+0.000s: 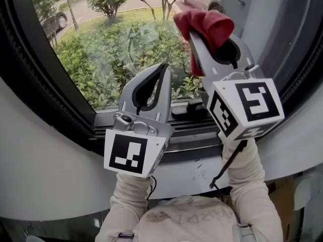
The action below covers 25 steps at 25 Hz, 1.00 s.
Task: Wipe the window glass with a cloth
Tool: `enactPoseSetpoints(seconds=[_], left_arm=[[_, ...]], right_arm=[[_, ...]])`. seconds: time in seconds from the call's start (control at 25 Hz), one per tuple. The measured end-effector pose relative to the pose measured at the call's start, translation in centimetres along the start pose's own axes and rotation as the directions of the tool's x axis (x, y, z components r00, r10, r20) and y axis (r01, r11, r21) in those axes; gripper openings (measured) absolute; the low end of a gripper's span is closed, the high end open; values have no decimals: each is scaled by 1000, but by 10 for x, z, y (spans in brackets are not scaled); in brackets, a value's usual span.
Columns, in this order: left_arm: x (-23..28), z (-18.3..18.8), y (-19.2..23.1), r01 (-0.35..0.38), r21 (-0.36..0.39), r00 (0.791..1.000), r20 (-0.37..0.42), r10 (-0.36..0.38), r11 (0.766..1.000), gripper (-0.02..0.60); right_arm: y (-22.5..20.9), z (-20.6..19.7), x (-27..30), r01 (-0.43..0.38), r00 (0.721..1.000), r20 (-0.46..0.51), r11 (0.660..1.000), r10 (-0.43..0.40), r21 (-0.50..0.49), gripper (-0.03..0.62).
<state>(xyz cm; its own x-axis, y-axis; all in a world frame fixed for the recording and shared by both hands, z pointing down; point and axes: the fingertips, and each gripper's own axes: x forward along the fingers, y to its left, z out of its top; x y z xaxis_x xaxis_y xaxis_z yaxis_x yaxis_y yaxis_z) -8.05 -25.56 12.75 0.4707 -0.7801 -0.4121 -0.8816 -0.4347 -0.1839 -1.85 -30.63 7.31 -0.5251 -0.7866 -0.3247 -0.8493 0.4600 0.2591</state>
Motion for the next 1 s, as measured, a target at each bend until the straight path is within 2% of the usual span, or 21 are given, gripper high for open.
enactPoseSetpoints(seconds=[0.08,0.24,0.68,0.8,1.0], left_arm=[[7,-3,-9,-4,4,1000,-24,4,1000,0],[23,1,-29,10,8,1000,15,-10,1000,0],[61,-7,-77,43,18,999,16,-43,999,0],[65,-7,-83,41,20,999,21,-41,999,0],[64,-11,-85,26,20,999,29,-27,999,0]], right_arm=[[-18,-1,-7,15,1000,-2,1000,-15,9,127],[-56,-5,-23,56,998,5,998,-56,11,129],[-156,-17,-68,203,979,-9,979,-203,-4,130],[-169,-19,-75,226,974,-4,974,-226,6,130],[-162,-36,-82,248,969,14,968,-248,-29,127]])
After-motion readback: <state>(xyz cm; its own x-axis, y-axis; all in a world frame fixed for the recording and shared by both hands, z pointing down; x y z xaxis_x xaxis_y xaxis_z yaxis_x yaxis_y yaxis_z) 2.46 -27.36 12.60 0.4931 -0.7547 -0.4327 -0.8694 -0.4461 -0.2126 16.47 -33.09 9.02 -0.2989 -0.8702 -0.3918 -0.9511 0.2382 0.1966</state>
